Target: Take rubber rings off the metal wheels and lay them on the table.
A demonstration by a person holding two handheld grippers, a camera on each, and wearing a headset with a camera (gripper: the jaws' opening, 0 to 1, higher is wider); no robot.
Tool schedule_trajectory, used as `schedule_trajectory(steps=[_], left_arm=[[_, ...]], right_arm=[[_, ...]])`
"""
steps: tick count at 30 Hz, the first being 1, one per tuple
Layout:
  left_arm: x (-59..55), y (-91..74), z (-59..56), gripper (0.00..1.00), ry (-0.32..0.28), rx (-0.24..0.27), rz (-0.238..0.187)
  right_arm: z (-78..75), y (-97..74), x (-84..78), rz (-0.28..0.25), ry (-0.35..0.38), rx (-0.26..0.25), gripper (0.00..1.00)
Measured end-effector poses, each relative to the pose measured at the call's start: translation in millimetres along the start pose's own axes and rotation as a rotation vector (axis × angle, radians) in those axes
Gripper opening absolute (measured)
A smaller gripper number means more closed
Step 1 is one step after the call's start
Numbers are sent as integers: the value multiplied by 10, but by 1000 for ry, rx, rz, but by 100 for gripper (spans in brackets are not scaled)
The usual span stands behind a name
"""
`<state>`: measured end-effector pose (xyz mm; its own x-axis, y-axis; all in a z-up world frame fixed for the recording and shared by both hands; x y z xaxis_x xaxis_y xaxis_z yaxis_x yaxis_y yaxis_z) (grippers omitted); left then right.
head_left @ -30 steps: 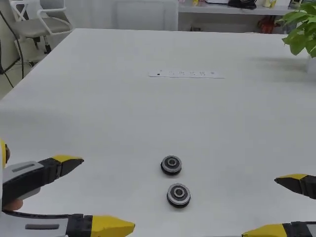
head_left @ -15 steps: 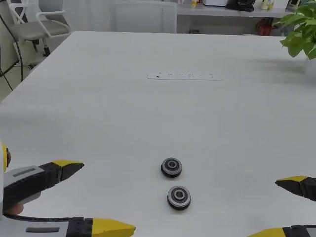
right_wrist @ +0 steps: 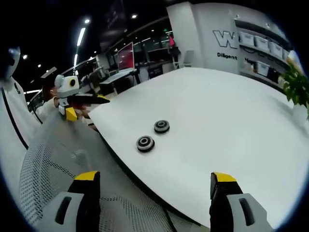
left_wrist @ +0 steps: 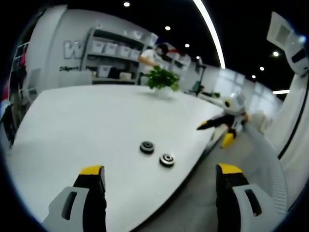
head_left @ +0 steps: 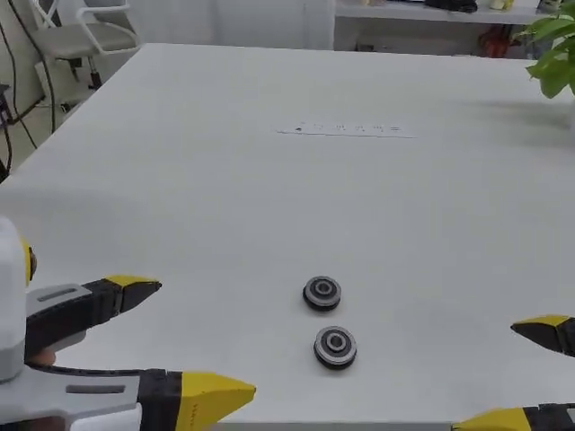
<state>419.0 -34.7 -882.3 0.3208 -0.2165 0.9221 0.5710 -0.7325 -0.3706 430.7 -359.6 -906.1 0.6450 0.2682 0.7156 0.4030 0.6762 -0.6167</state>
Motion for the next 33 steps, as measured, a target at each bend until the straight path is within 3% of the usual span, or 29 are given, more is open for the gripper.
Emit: schedule_trajectory(steps=[3, 6, 16, 26, 28, 30, 33], left_arm=[[4, 10, 3, 96, 4, 4, 0], [-12, 27, -9, 96, 28, -5, 34], [-8, 45, -17, 96, 37, -11, 40], [-34, 55, -29, 96, 81, -5, 112], [-30, 51, -31, 97, 91, -6, 118], [-21, 50, -37, 97, 98, -10, 114], [2, 37, -28, 96, 100, -5, 104]], right_arm=[[5, -5, -1, -2, -4, 3, 95], [9, -8, 10, -13, 0, 11, 94], [14, -16, 24, -29, -1, 26, 94], [27, -30, 56, -56, -12, 42, 93], [48, -31, 75, -66, -25, 57, 94], [74, -45, 130, -113, -30, 76, 97], [69, -46, 133, -97, -38, 63, 99]])
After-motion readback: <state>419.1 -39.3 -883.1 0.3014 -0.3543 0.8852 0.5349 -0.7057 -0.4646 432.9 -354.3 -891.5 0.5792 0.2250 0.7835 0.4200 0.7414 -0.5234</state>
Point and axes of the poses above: the centre of the closed fingertips' face, and the gripper's own axes: y roughly forward along the fingers, z roughly to its left, x roughly out of its top, the point moved 8 cm from there along -y, roughly backward along the fingers, and after that the axes turned 9 degrees about y, right-handed, at the moved point
